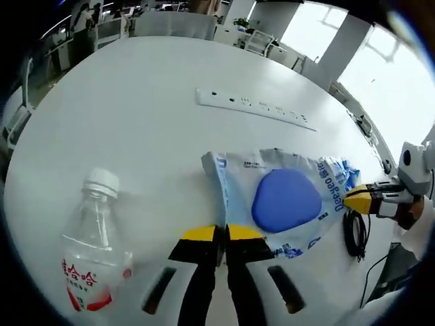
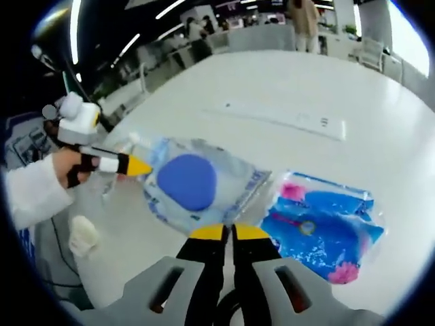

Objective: Arrange the tabletop items into an orderly group along one side of the table until the central work area is clear of visible clutter.

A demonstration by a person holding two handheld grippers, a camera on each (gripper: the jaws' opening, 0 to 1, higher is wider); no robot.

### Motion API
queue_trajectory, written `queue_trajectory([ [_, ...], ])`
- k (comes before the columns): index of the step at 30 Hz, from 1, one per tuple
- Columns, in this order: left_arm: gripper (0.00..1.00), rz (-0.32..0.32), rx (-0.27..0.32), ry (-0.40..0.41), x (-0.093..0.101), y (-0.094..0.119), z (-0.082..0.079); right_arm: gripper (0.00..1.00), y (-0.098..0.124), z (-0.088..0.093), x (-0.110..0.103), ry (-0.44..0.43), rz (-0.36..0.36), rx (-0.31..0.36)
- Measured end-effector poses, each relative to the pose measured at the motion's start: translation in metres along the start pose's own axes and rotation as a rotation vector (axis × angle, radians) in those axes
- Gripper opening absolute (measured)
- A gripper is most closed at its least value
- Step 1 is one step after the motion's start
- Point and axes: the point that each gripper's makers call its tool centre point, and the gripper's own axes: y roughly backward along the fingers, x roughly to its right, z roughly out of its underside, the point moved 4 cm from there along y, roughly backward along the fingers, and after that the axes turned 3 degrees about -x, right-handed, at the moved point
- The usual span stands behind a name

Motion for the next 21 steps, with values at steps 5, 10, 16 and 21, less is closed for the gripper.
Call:
queue_trajectory([
  [5, 0.00, -0.013, 0.021, -0.009, 0.001, 0.000, 0.001, 0.02, 0.005, 0.001, -0.002, 0.043, 0.013, 0.012],
  [10, 0.00, -0.032, 0.057, 0.032, 0.001, 0.000, 0.002, 0.02, 0.013, 0.000, 0.001, 0.043, 0.031, 0.030],
  [16, 0.00, -0.072, 0.093, 0.062, 0.003, 0.001, 0.004, 0.01, 0.038, 0.001, -0.009, 0.013, 0.015, 0.098],
  [21, 0.00, -0.080, 0.109, 0.078, 0.002, 0.001, 0.004, 0.02, 0.062, 0.008, -0.021, -0.021, -0.016, 0.151],
])
